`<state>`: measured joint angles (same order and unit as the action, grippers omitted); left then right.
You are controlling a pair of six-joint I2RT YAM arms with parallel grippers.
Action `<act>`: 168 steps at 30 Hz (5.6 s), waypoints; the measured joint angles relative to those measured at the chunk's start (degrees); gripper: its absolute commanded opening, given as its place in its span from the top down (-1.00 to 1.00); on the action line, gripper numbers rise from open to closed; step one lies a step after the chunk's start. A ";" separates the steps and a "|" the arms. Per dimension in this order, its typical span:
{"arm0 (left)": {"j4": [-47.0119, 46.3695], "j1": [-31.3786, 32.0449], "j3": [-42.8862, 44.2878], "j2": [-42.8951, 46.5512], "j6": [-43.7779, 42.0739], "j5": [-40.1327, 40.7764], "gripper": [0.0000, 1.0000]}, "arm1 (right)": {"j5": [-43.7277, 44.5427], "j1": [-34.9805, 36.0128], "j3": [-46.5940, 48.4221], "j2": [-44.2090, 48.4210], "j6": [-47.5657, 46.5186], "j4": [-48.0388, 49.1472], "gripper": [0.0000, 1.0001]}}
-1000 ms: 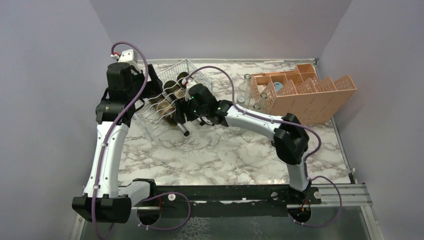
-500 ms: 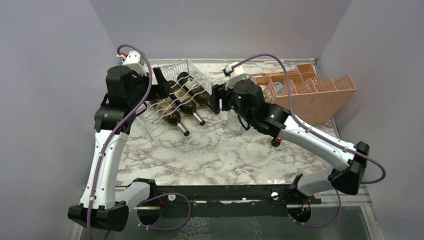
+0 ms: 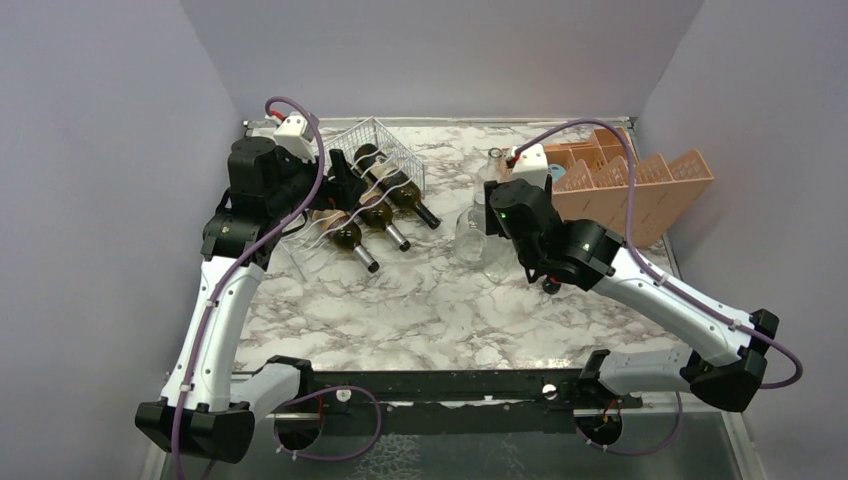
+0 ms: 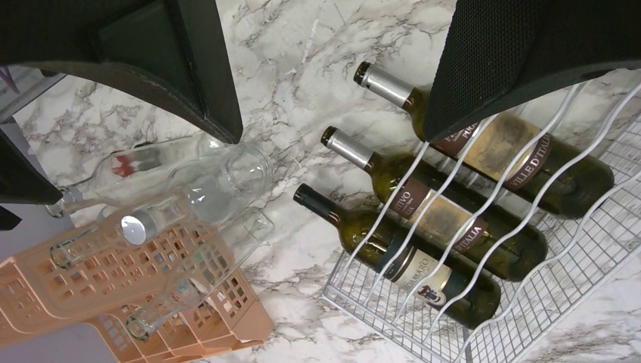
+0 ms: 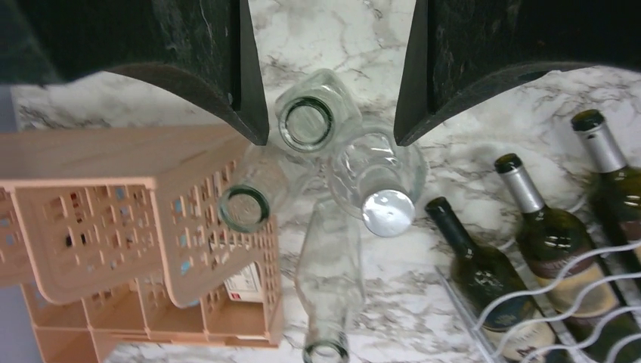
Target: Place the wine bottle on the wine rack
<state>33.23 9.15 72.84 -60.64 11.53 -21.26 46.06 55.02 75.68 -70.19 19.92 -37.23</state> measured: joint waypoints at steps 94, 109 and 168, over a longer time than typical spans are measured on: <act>-74.29 35.91 -56.70 2.25 -3.93 -1.88 -0.45 | -62.27 -7.87 -4.90 1.79 -11.89 13.99 0.98; -74.97 37.48 -56.89 8.70 -7.08 -2.56 1.00 | -62.97 -7.87 -1.31 5.09 -10.43 13.57 0.27; -40.39 37.86 -48.22 21.42 -86.51 22.95 1.00 | -73.16 -7.85 2.89 -15.08 -19.52 5.05 0.06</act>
<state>-7.16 47.00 24.62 -39.22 -74.98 1.69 -27.09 47.18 78.56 -85.27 0.40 -32.18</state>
